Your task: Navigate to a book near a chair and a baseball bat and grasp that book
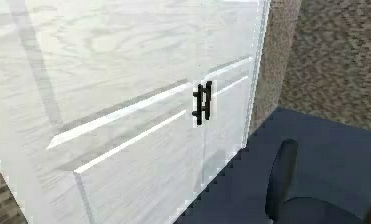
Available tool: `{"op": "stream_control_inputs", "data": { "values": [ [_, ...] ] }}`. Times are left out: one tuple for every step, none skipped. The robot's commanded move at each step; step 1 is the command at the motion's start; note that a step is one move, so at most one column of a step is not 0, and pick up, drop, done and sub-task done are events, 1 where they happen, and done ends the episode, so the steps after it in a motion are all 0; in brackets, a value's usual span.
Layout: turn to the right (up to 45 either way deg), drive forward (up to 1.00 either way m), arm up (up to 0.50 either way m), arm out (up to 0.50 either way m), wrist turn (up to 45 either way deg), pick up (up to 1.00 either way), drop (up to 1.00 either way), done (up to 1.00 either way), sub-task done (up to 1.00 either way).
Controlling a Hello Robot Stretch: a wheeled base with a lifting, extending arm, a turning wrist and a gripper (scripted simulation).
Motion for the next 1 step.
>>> {"op": "stream_control_inputs", "data": {
  "values": [
    [45.0, 0.00, 0.00, 0.00, 0.0, 0.00, 0.00, 0.00, 0.00]
  ]
}}
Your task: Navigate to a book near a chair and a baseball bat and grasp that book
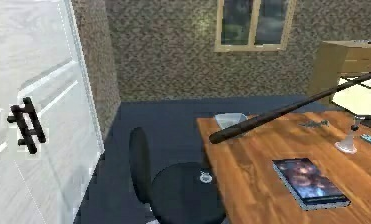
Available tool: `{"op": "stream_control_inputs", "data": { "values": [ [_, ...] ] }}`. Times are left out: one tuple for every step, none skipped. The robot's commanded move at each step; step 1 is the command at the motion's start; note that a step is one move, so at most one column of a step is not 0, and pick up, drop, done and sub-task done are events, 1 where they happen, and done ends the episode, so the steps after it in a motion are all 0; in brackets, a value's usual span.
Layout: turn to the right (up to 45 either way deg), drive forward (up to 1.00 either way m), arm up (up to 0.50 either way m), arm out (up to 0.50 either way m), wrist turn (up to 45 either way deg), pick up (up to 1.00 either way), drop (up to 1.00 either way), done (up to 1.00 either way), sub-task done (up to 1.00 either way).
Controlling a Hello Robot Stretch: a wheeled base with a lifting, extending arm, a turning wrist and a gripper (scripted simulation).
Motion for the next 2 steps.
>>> {"op": "stream_control_inputs", "data": {
  "values": [
    [-45.0, 0.00, 0.00, 0.00, 0.0, 0.00, 0.00, 0.00, 0.00],
    [36.0, 0.00, 0.00, 0.00, 0.0, 0.00, 0.00, 0.00, 0.00]
  ]
}}
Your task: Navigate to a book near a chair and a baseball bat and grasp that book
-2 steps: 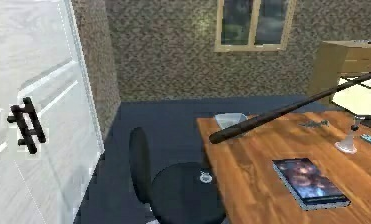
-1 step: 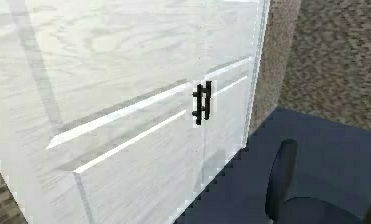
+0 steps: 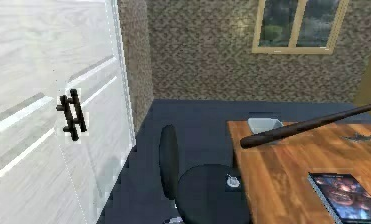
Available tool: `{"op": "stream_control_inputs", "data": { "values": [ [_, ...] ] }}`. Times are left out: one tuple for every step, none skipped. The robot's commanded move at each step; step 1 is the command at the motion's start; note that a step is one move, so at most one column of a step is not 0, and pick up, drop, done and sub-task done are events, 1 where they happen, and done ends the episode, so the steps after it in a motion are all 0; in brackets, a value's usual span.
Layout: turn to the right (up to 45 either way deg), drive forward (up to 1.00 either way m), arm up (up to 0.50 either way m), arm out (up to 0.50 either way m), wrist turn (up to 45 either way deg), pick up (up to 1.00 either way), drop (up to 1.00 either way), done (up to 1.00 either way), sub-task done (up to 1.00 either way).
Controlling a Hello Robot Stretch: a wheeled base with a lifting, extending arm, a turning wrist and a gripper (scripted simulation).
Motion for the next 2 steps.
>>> {"op": "stream_control_inputs", "data": {
  "values": [
    [0.0, 0.45, 0.00, 0.00, 0.0, 0.00, 0.00, 0.00, 0.00],
    [-18.0, 0.00, 0.00, 0.00, 0.0, 0.00, 0.00, 0.00, 0.00]
  ]
}}
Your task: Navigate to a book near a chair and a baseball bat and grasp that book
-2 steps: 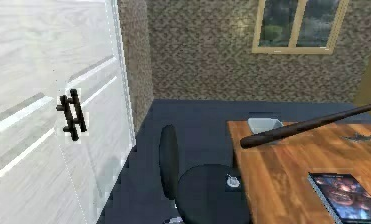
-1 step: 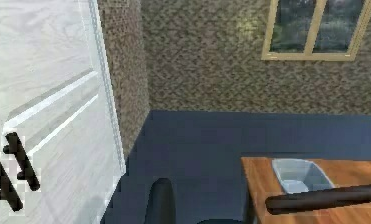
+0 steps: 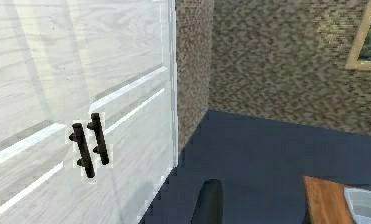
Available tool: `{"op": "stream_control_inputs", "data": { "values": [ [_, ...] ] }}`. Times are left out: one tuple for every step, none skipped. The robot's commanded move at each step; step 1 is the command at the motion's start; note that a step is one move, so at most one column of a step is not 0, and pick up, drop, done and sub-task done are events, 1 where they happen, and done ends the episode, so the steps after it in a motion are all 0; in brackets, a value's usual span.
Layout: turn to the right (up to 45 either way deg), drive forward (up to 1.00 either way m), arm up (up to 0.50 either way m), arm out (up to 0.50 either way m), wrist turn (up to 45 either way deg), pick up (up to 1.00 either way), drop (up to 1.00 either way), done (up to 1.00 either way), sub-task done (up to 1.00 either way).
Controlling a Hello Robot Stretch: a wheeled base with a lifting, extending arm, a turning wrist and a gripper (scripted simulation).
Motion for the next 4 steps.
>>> {"op": "stream_control_inputs", "data": {
  "values": [
    [0.0, 0.00, 0.50, 0.00, 0.0, 0.00, 0.00, 0.00, 0.00],
    [0.0, 0.00, 0.24, 0.00, 0.0, 0.00, 0.00, 0.00, 0.00],
    [0.0, 0.00, 0.00, 0.32, 0.0, 0.00, 0.00, 0.00, 0.00],
    [0.0, 0.00, 0.00, 0.00, 45.0, 0.00, 0.00, 0.00, 0.00]
  ]
}}
